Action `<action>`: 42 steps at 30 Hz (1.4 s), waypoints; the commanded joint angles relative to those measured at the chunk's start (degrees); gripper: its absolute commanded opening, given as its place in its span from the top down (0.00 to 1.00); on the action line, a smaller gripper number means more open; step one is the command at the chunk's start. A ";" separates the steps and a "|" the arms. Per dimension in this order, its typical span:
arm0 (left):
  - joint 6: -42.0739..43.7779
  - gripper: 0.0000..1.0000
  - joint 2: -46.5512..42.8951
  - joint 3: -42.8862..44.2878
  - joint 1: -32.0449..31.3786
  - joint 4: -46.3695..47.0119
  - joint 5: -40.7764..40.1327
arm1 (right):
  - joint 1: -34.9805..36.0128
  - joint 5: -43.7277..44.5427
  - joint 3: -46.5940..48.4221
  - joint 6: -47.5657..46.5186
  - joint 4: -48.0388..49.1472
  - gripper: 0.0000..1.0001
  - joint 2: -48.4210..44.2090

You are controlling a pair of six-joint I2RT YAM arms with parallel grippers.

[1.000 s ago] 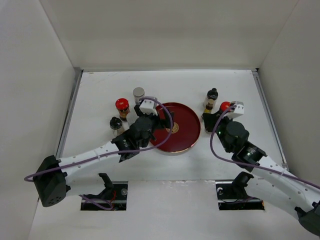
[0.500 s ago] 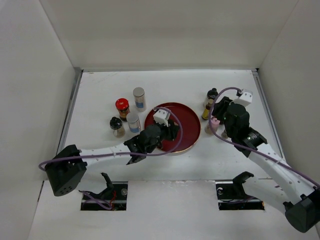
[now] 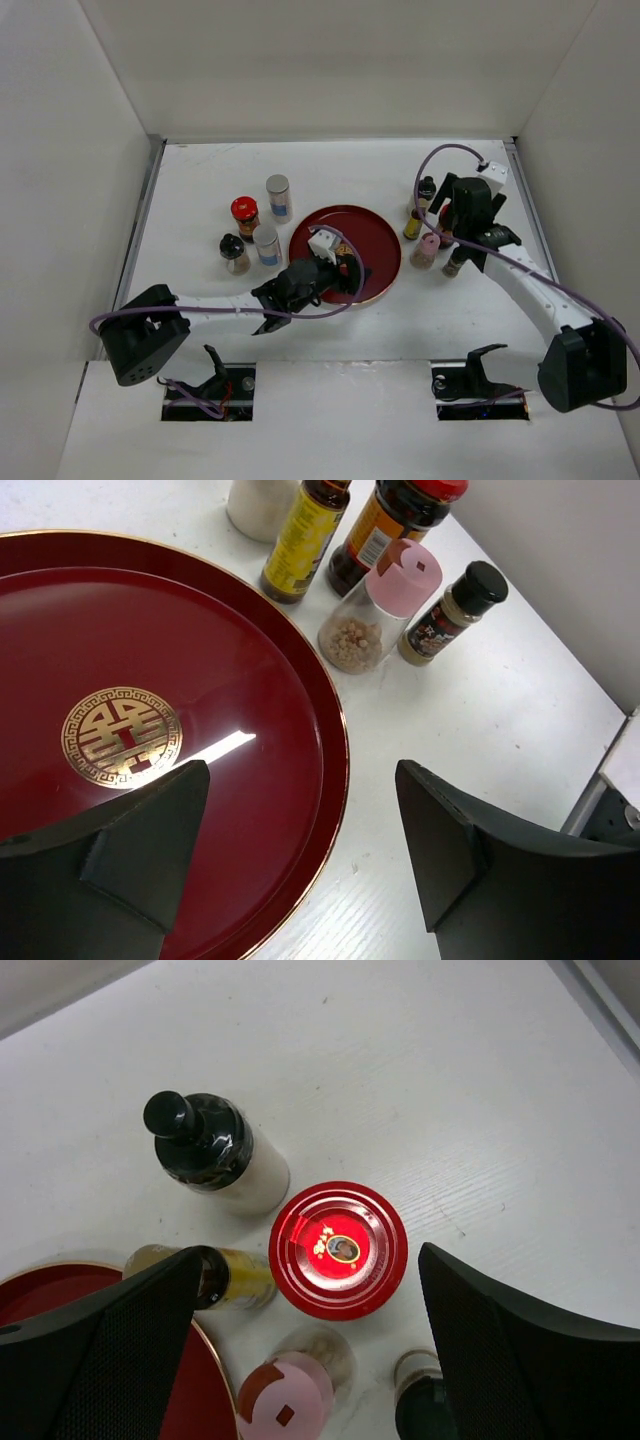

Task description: Organize the condiment bottles

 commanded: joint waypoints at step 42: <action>-3.38 0.23 -1.97 -2.93 4.19 8.04 1.94 | -5.32 0.50 6.73 1.40 3.16 0.52 -7.61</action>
